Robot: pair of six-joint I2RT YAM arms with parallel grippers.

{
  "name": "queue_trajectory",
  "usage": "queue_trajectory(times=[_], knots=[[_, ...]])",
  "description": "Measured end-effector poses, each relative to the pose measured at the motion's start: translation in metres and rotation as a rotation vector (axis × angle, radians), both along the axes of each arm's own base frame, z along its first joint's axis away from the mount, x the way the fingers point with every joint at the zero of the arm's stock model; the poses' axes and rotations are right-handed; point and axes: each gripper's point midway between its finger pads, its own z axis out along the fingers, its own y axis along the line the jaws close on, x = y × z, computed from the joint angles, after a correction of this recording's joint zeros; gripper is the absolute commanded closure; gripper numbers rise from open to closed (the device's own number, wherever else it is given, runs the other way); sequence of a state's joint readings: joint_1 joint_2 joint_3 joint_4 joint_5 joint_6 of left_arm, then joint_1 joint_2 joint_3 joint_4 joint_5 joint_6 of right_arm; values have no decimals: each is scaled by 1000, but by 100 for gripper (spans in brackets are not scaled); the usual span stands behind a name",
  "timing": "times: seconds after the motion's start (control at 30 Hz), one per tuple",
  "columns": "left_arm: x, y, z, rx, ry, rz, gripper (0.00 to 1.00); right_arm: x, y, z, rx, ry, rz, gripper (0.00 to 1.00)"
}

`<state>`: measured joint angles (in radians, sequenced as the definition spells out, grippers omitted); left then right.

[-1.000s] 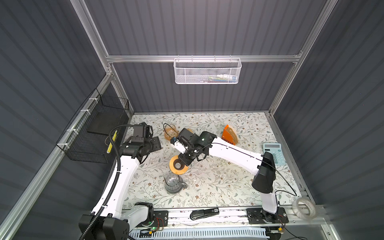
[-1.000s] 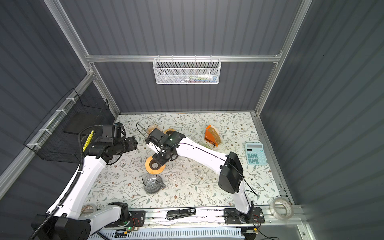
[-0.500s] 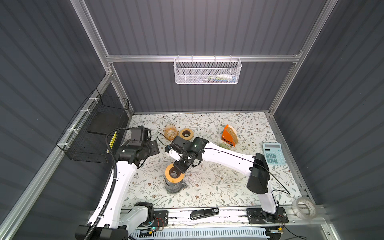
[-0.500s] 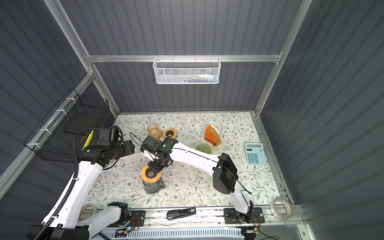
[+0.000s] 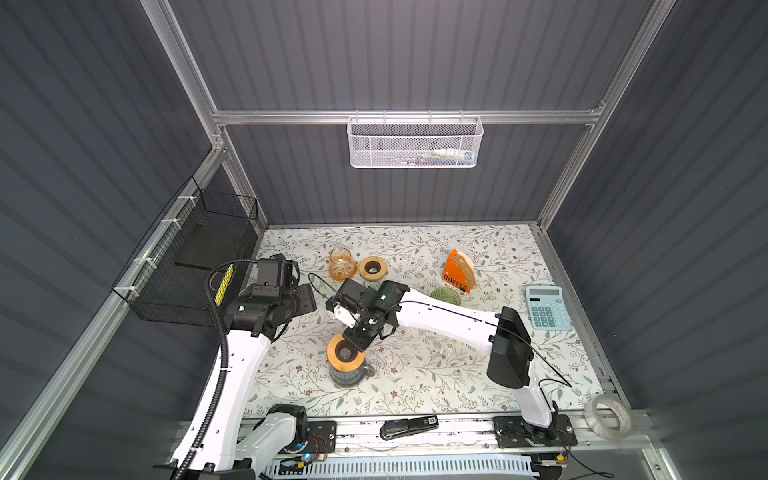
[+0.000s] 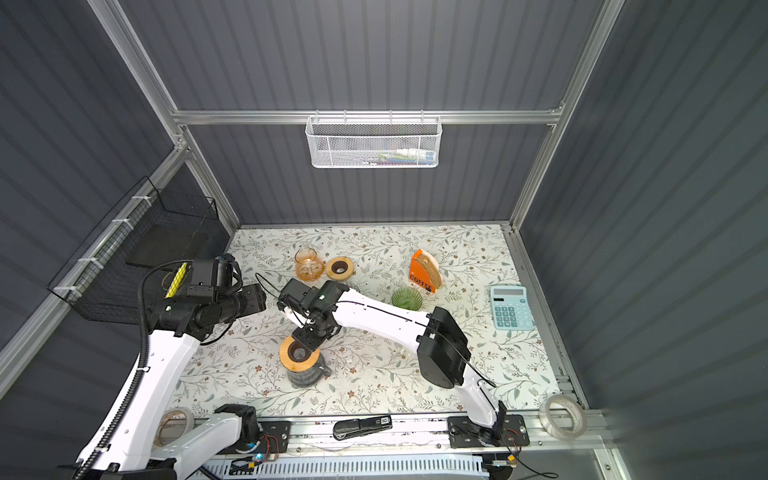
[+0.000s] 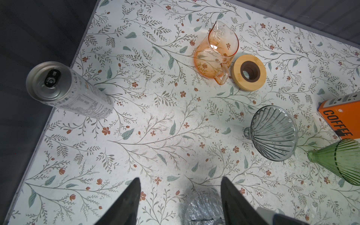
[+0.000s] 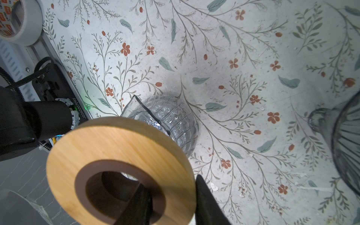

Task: Place the coffee filter in the dripper
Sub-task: 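Carry the wooden ring stand over the clear glass pitcher with the right gripper, then lower the wooden ring stand onto the clear pitcher's rim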

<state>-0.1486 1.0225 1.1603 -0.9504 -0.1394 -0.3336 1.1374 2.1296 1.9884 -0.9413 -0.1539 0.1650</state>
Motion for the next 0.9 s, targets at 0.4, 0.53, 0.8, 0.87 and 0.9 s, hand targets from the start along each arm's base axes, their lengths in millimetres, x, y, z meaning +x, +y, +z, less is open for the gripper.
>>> queue_trajectory(times=[0.4, 0.53, 0.8, 0.87, 0.9], knots=[[-4, 1, 7, -4, -28, 0, 34, -1, 6, -18, -29, 16, -5, 75], [-4, 1, 7, -4, -29, 0, 34, -1, 5, -20, -39, 18, -5, 73], [-4, 1, 8, -4, -32, 0, 34, -2, 8, -14, -27, 13, 1, 69], [-4, 1, 8, -5, -32, 0, 34, -3, 9, -14, -27, 12, 1, 69], [-4, 1, 8, -5, -32, 0, 34, -3, 9, -14, -26, 12, 2, 68]])
